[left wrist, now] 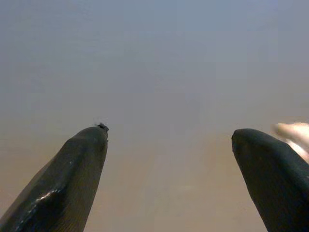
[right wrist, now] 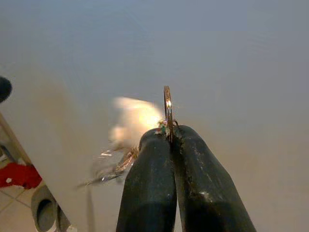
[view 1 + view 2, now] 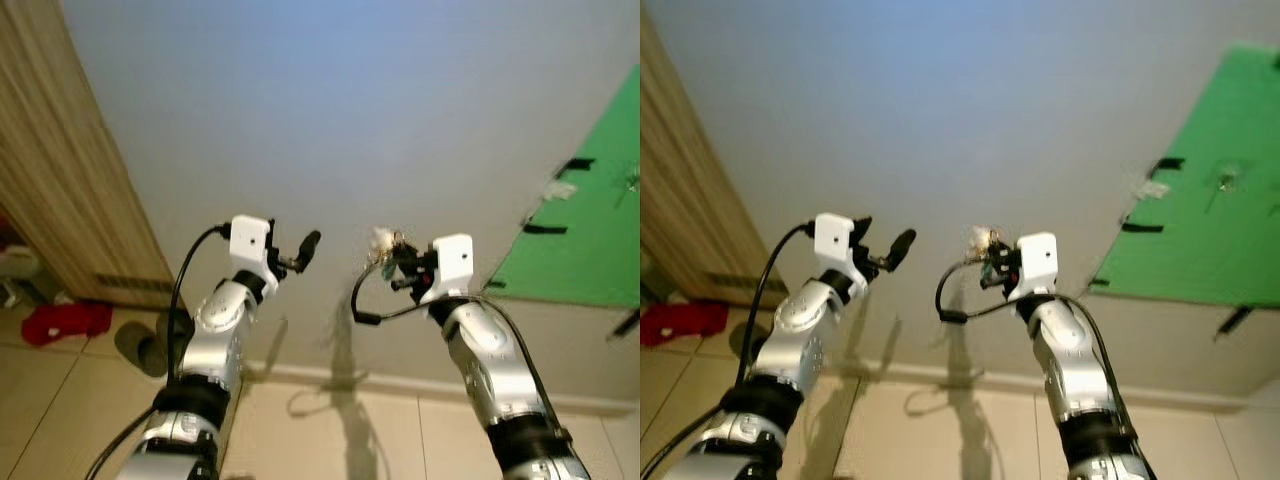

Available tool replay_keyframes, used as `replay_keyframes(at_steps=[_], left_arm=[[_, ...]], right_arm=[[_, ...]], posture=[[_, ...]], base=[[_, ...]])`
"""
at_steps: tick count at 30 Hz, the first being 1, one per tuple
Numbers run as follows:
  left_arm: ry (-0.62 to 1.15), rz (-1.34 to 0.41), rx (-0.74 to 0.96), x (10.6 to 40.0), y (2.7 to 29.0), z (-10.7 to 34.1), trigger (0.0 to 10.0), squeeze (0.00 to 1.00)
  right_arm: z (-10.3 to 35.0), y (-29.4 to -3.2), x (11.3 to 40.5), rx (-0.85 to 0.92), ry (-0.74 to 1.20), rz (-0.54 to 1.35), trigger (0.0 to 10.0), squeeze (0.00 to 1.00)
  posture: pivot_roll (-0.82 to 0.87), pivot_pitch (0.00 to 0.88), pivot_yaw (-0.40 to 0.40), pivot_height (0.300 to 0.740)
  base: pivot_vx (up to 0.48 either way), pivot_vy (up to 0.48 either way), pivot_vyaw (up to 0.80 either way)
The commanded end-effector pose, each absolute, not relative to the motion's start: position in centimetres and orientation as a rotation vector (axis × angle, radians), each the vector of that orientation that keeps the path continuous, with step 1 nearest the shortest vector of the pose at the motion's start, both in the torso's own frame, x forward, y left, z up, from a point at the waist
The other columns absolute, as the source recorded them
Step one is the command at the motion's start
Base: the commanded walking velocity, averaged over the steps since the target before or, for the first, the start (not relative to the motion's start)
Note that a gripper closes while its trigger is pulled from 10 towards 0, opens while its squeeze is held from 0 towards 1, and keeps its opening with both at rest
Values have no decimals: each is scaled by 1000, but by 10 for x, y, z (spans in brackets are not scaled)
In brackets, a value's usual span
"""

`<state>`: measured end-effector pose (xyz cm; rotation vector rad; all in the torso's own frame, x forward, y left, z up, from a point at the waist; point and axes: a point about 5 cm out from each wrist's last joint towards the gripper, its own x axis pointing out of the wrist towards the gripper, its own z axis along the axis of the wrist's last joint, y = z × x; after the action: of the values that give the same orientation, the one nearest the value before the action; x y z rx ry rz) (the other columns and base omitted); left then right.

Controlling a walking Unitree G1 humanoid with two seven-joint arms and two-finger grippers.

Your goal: Hang keys on a hook

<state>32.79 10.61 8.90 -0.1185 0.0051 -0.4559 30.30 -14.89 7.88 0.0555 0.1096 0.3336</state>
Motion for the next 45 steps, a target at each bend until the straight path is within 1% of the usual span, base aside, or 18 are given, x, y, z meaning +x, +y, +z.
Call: replay_keyframes(at_steps=[1,10,13,18,22,28,31,32,33,34,35,36,38,41,45], left_arm=[[2,-493,-118,327,100,90,10000,0],[7,-499,-127,329,99,90,10000,0],[10,-493,-129,329,100,90,10000,0],[16,-436,-105,335,105,91,10000,0],[20,-416,-111,336,107,91,10000,0],[10,-397,-104,337,108,93,10000,0],[10,-364,-86,335,119,93,10000,0],[19,-345,-77,334,124,92,10000,0],[41,-298,-86,329,137,89,10000,0],[41,-298,-86,329,137,89,10000,0],[94,-217,-84,313,161,76,10000,0],[128,-199,-74,301,170,68,10000,0],[175,-190,-61,279,181,57,10000,0],[211,-200,-64,258,181,51,10000,0],[206,-239,-81,243,167,54,10000,0]], right_arm=[[85,-155,306,41,81,308,0,0],[87,-157,308,27,75,287,0,0],[89,-157,308,-7,67,304,0,0],[97,-167,316,-74,64,297,0,0],[98,-167,317,-67,61,294,0,0],[95,-162,316,12,61,282,0,0],[89,-164,312,70,66,237,0,0],[86,-165,310,81,75,223,0,0],[80,-170,304,87,92,196,0,0],[80,-170,304,87,92,196,0,0],[67,-178,288,73,130,169,0,0],[61,-183,278,53,151,165,0,0],[53,-189,260,19,190,163,0,0],[48,-198,239,-21,226,158,0,0],[43,-202,217,-42,266,179,0,0]], posture=[[-11,0,26,740],[-21,0,30,740],[-24,0,30,740],[-23,0,25,740],[-22,0,23,740],[-16,0,19,740],[-20,0,21,740],[-19,0,20,740],[-11,0,18,740],[-11,0,18,740],[-4,0,12,740],[2,0,4,740],[12,0,-7,740],[23,0,-23,740],[24,0,-32,740]], base=[[0,-446,0],[0,-433,-592],[0,-421,0],[325,-291,0],[0,0,0],[0,0,0],[0,0,0],[0,0,0],[0,0,0],[0,0,0],[0,0,0],[0,0,0],[0,0,0],[0,0,0],[0,0,0]])
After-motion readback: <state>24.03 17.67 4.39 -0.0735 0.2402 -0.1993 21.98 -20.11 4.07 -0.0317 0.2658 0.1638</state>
